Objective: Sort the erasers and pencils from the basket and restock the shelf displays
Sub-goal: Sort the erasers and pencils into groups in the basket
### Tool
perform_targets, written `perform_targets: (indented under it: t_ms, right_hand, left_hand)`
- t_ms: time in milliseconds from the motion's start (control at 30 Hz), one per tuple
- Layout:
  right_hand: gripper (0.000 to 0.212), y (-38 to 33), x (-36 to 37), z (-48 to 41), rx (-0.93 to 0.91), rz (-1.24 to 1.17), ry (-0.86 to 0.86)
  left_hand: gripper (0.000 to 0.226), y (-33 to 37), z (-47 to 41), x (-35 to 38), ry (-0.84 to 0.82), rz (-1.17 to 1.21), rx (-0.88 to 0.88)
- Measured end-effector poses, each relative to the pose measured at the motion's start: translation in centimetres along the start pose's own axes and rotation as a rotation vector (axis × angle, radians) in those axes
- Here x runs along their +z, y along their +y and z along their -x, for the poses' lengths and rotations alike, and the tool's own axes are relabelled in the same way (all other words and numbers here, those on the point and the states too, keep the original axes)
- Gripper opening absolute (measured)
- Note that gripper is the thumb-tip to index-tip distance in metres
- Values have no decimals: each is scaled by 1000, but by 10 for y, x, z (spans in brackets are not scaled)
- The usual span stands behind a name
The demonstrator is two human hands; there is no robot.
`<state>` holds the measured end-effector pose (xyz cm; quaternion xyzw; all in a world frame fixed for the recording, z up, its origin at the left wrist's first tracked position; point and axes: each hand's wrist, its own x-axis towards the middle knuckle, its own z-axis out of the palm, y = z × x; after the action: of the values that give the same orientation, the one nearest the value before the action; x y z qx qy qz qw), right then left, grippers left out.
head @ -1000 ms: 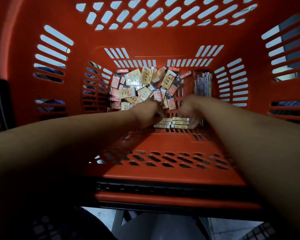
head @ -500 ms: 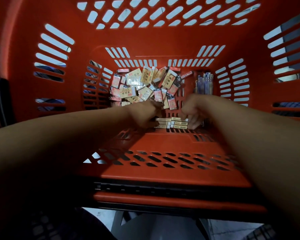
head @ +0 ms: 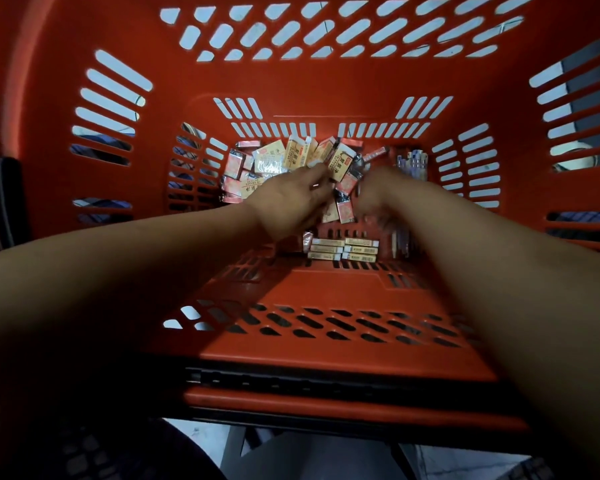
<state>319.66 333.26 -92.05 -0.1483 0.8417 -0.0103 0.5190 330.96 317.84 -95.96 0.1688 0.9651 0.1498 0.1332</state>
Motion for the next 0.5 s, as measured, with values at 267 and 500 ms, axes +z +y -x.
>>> perform_targets:
  t_ms: [267,500]
  right_hand:
    - [48,6,16,-18,-211,-236,466]
    - [67,2,35,-16,-253,-58,486]
  left_hand:
    - [72,-1,-1,2,-60,-28,-271]
    - [62,11,-9,2,-74,-24,-342]
